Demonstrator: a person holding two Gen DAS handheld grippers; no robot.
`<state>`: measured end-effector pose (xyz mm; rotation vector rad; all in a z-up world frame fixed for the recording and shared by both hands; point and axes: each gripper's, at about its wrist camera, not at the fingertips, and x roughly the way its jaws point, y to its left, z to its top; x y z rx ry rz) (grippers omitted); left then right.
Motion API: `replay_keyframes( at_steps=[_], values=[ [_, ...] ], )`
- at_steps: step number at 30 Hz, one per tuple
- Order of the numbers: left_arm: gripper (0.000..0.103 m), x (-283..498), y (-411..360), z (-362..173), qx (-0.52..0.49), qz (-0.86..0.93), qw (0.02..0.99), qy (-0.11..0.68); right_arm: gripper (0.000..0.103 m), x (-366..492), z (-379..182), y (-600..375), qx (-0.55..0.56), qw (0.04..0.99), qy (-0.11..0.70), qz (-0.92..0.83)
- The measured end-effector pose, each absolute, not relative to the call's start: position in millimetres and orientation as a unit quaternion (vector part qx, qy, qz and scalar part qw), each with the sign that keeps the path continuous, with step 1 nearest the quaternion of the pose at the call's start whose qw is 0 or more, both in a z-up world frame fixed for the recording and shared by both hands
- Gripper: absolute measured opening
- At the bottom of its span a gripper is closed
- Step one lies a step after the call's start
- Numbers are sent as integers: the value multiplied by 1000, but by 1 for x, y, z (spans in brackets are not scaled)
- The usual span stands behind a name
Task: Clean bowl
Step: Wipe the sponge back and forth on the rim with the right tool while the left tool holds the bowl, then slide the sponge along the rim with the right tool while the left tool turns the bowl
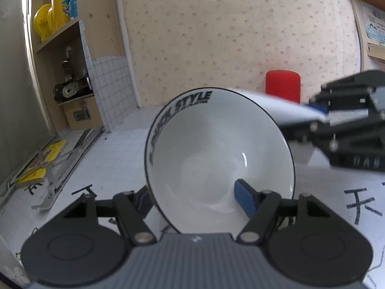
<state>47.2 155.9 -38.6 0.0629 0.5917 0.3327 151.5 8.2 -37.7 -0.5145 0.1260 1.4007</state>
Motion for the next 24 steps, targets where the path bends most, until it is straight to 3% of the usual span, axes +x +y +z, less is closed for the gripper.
replay_keyframes(
  at_steps=[24],
  values=[
    [69,44,166,-37,18,175,941,288,18,146,-39,16,-237,726,55,643]
  ],
)
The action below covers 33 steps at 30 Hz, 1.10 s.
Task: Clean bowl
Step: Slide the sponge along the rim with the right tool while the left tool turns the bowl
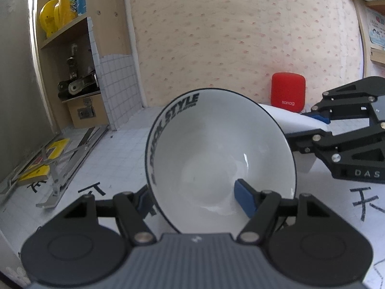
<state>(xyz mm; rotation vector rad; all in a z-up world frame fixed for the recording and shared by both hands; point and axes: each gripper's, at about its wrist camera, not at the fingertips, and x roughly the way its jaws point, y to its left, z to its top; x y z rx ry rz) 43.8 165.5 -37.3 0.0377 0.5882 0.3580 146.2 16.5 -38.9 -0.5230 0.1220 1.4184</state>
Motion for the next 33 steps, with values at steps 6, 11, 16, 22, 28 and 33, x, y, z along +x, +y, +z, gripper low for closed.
replay_keyframes(
  at_steps=[6,11,16,22,28,33],
  values=[
    [69,41,167,-37,18,177,941,289,18,149,-32,24,-219,731,48,645],
    [69,40,168,-35,22,179,940,289,18,147,-26,30,-207,730,37,650],
    [69,40,172,-35,22,182,940,287,18,144,-40,36,-244,719,54,648],
    [69,40,174,-37,15,178,942,285,18,144,-39,35,-245,724,47,643],
    [69,38,175,-38,10,177,942,284,18,147,-30,28,-209,735,35,644],
    [69,37,173,-38,16,181,941,285,18,145,-38,33,-238,723,52,647]
  ],
)
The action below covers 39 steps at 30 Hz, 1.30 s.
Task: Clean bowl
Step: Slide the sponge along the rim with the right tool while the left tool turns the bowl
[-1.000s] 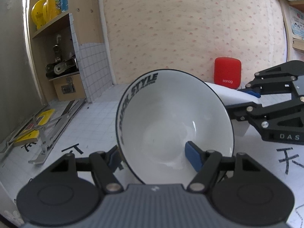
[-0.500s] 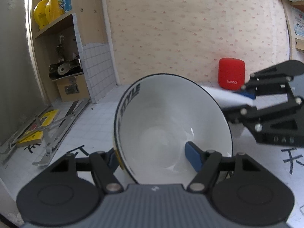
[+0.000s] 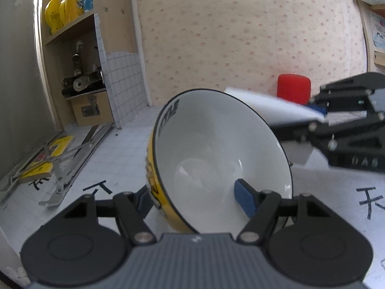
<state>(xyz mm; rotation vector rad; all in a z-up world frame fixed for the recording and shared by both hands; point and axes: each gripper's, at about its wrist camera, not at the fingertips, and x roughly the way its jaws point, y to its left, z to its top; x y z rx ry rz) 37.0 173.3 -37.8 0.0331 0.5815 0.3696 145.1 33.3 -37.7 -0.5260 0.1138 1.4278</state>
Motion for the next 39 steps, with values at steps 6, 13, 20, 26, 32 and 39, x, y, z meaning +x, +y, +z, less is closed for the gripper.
replay_keyframes(
  at_steps=[6,13,20,26,32,39],
  values=[
    [69,37,173,-35,18,182,939,290,18,143,-40,37,-245,715,53,652],
    [69,34,174,-36,15,182,940,290,18,145,-40,38,-244,716,53,652],
    [69,33,175,-36,17,182,939,291,18,147,-29,39,-215,722,36,657],
    [69,33,176,-34,16,188,938,290,18,144,-39,43,-240,711,52,659],
    [69,31,178,-34,18,191,937,291,18,140,-40,45,-246,707,50,661],
    [69,27,180,-34,16,190,938,291,18,139,-32,38,-215,715,35,665]
  ],
)
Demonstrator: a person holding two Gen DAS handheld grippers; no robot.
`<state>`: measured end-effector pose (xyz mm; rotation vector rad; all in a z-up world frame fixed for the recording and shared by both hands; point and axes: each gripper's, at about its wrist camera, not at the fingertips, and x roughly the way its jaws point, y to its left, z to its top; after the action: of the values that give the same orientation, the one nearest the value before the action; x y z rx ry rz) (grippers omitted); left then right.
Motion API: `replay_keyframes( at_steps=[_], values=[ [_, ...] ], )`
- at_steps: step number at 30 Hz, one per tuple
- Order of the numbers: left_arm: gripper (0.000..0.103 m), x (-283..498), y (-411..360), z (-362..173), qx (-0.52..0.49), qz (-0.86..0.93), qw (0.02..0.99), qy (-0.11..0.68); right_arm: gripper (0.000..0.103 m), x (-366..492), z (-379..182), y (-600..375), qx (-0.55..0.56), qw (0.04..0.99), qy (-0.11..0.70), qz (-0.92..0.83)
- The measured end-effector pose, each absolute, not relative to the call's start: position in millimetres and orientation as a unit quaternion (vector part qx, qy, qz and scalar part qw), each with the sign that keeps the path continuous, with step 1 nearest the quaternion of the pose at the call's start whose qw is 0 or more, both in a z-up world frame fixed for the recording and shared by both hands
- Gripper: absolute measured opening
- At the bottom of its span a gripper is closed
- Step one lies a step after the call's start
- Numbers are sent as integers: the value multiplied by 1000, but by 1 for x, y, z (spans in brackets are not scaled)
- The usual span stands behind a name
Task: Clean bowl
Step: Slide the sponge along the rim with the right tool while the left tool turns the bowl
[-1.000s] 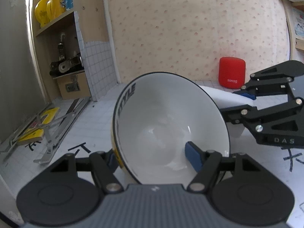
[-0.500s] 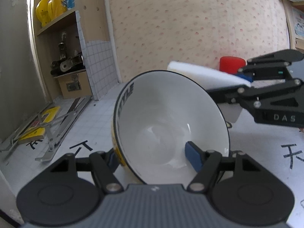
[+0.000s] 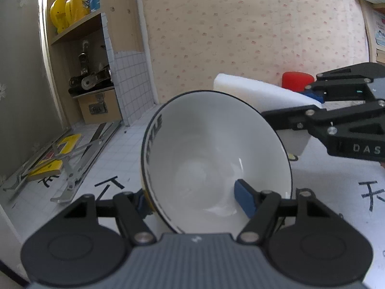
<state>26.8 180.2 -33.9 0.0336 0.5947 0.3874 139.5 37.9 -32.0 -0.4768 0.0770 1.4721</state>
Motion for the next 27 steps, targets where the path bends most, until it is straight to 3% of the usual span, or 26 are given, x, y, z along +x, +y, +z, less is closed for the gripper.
replay_keyframes(
  at_steps=[27],
  values=[
    [68,21,182,-34,19,193,936,292,18,134,-26,50,-224,728,40,647]
  ],
)
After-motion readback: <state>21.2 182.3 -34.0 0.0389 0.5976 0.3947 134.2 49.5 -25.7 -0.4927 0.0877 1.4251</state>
